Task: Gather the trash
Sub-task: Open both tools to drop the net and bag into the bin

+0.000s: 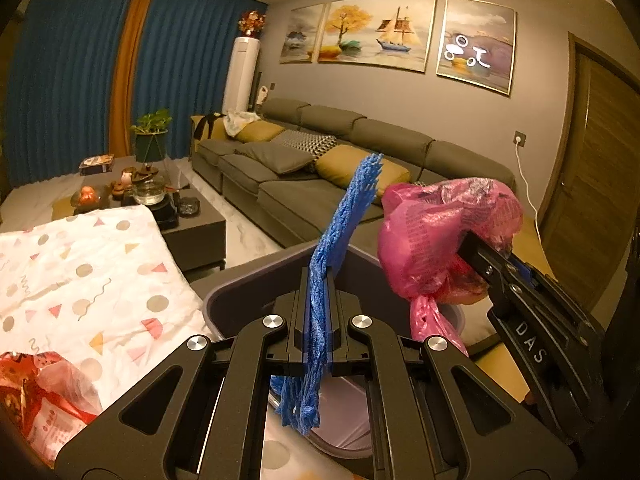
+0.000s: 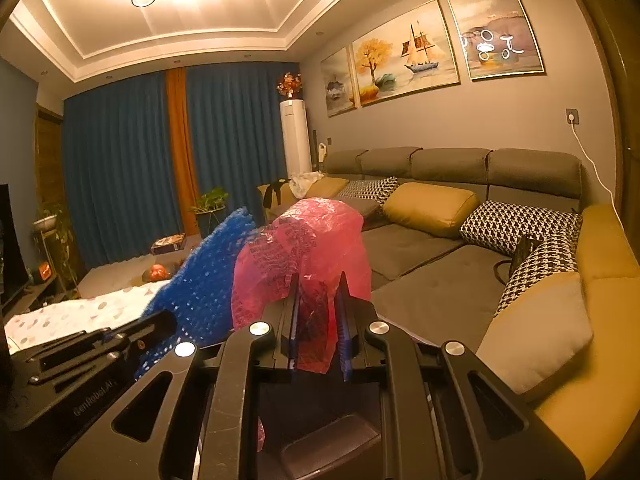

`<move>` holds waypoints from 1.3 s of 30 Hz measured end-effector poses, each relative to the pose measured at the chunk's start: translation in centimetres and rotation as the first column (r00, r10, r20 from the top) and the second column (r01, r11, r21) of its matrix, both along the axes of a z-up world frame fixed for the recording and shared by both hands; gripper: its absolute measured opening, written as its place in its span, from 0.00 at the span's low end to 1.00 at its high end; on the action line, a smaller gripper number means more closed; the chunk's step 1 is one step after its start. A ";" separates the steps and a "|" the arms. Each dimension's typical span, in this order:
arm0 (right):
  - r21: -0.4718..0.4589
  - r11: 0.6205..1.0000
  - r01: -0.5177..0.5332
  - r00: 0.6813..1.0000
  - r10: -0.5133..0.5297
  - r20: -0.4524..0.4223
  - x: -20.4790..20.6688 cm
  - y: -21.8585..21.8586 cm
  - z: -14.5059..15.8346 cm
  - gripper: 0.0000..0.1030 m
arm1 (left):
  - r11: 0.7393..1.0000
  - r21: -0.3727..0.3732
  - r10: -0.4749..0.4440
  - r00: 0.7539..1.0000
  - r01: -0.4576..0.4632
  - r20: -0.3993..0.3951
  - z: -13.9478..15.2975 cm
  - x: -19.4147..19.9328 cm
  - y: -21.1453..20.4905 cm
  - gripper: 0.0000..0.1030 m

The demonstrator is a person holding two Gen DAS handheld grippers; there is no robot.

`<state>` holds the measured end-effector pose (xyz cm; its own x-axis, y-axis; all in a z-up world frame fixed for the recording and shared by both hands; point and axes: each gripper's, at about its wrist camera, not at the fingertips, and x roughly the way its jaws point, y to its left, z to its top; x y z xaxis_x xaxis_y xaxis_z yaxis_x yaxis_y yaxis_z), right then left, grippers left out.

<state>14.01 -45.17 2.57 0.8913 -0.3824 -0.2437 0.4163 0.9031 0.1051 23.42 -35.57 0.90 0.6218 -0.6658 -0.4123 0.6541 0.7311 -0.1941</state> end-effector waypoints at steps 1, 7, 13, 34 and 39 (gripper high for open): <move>-0.002 1.000 -0.002 1.000 0.002 -0.001 0.0 -0.1 0.0 0.17 | 1.000 -0.002 -0.005 1.000 0.005 -0.006 -0.1 0.1 0.0 0.05; 0.023 1.000 -0.012 1.000 0.012 -0.011 0.5 -1.0 0.0 0.40 | 1.000 0.000 0.012 1.000 -0.012 -0.008 -0.7 0.3 0.5 0.43; 0.041 0.999 -0.001 1.000 0.001 0.001 0.1 -1.3 0.4 0.49 | 0.991 -0.031 0.132 0.991 -0.132 0.004 -0.1 0.2 3.1 0.83; -0.055 0.993 -0.101 0.994 0.102 0.026 -6.3 8.4 1.3 0.75 | 0.878 0.039 0.470 0.875 -0.476 0.115 -0.1 -9.6 19.5 0.94; -0.047 0.985 -0.166 0.986 0.167 0.011 -7.3 12.0 0.4 0.75 | 0.827 0.038 0.554 0.824 -0.561 0.118 -1.3 -12.8 25.3 0.94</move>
<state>6.75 -33.13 2.92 0.9468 -0.2386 -0.2160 0.2582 0.9638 0.0669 10.67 -10.30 -0.39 0.9175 -0.1662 -0.3613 0.1441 0.9857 -0.0875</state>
